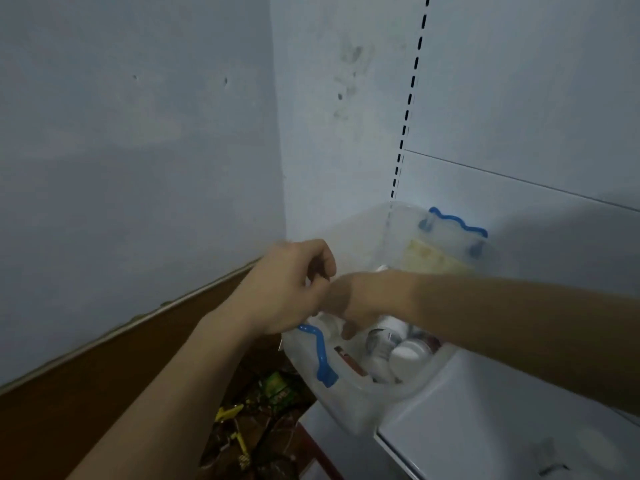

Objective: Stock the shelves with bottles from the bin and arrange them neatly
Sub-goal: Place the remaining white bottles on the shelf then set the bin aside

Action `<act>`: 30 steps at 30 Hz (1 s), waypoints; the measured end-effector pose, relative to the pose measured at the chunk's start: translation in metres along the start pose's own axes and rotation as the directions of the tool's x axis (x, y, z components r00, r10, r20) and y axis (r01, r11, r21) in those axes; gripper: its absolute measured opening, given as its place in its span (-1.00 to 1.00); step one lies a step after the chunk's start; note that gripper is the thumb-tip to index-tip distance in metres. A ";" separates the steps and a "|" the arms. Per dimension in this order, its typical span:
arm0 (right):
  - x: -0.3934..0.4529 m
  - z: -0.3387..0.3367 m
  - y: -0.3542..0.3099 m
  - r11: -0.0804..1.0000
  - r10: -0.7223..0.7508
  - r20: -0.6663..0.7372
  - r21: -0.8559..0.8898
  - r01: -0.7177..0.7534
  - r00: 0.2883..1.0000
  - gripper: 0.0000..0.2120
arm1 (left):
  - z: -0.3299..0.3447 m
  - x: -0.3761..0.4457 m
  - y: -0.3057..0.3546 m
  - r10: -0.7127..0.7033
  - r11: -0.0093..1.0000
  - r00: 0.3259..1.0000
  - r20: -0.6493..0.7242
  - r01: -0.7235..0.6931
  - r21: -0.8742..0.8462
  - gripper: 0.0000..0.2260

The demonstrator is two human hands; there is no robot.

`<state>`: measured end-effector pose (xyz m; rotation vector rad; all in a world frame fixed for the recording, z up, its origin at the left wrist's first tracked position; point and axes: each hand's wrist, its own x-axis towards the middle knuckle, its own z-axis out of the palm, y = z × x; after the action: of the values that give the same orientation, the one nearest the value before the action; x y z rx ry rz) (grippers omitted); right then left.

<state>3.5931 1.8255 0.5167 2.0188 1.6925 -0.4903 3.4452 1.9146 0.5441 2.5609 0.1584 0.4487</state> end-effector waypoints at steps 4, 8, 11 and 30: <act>0.010 0.010 0.004 0.997 -0.045 0.043 -0.065 0.047 0.998 -0.48 | 0.003 -0.001 -0.004 0.001 0.998 0.997 -0.080 -0.005 -0.061 -0.87; 0.004 -0.008 0.019 0.984 0.058 -0.106 0.171 -0.039 0.993 -0.64 | 0.005 0.000 -0.005 -0.073 0.989 0.984 -0.164 0.050 -0.140 -0.75; -0.018 -0.023 0.039 0.917 0.067 -0.280 0.395 0.052 0.958 -0.64 | 0.003 0.006 -0.001 -0.135 0.977 0.979 -0.154 0.106 -0.183 -0.39; -0.082 -0.023 0.081 0.863 0.245 -0.235 0.496 -0.101 0.941 -0.65 | 0.020 0.018 0.007 -0.037 0.999 0.984 -0.174 0.037 -0.003 -0.62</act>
<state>3.6574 1.7592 0.5897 2.6937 1.6389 -0.6202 3.4691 1.9022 0.5368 2.5124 0.2680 0.6586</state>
